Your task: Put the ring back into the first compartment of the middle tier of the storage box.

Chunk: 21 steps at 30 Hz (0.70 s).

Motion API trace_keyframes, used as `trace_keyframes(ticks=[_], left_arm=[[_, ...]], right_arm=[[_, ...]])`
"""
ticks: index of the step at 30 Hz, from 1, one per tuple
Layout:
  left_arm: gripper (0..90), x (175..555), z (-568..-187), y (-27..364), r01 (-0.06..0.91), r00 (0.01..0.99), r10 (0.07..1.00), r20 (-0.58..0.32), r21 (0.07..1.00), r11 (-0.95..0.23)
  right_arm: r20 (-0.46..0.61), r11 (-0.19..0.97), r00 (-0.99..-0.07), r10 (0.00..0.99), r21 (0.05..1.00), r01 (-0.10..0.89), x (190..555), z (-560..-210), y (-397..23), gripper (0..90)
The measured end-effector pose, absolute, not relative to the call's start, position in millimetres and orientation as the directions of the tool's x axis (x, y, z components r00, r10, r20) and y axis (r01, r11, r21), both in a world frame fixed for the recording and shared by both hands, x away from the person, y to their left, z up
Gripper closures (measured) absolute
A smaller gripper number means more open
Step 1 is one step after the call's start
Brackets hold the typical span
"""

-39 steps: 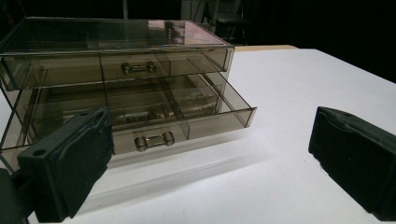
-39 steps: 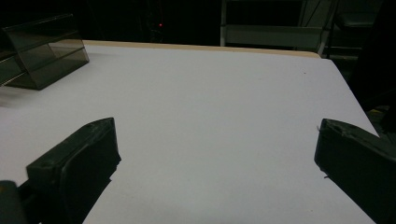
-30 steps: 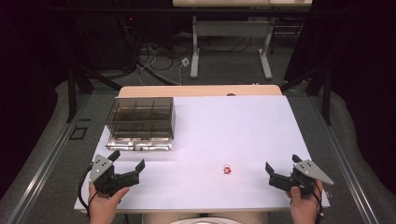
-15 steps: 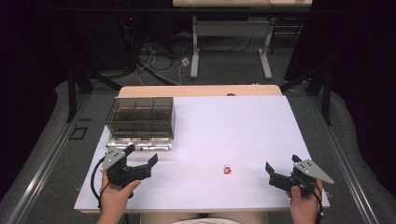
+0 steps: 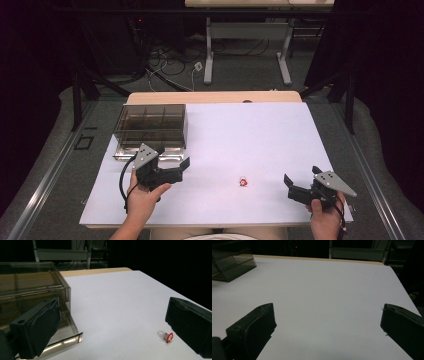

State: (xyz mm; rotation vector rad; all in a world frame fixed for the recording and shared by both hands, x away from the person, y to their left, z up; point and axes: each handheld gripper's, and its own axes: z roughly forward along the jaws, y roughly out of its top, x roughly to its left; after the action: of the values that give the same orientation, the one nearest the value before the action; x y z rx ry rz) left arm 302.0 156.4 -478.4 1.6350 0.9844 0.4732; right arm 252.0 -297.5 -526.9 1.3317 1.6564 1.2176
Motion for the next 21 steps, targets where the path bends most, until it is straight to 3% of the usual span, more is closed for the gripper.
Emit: trace_keyframes(ticks=[21], left_arm=[[0.0, 322, -466, 92, 0.347, 0.674, 0.72, -0.165, 0.931, -0.111]], right_arm=[[0.044, 0.043, -0.251, 0.967, 0.942, 0.331, 253, -527, -302, 0.0]])
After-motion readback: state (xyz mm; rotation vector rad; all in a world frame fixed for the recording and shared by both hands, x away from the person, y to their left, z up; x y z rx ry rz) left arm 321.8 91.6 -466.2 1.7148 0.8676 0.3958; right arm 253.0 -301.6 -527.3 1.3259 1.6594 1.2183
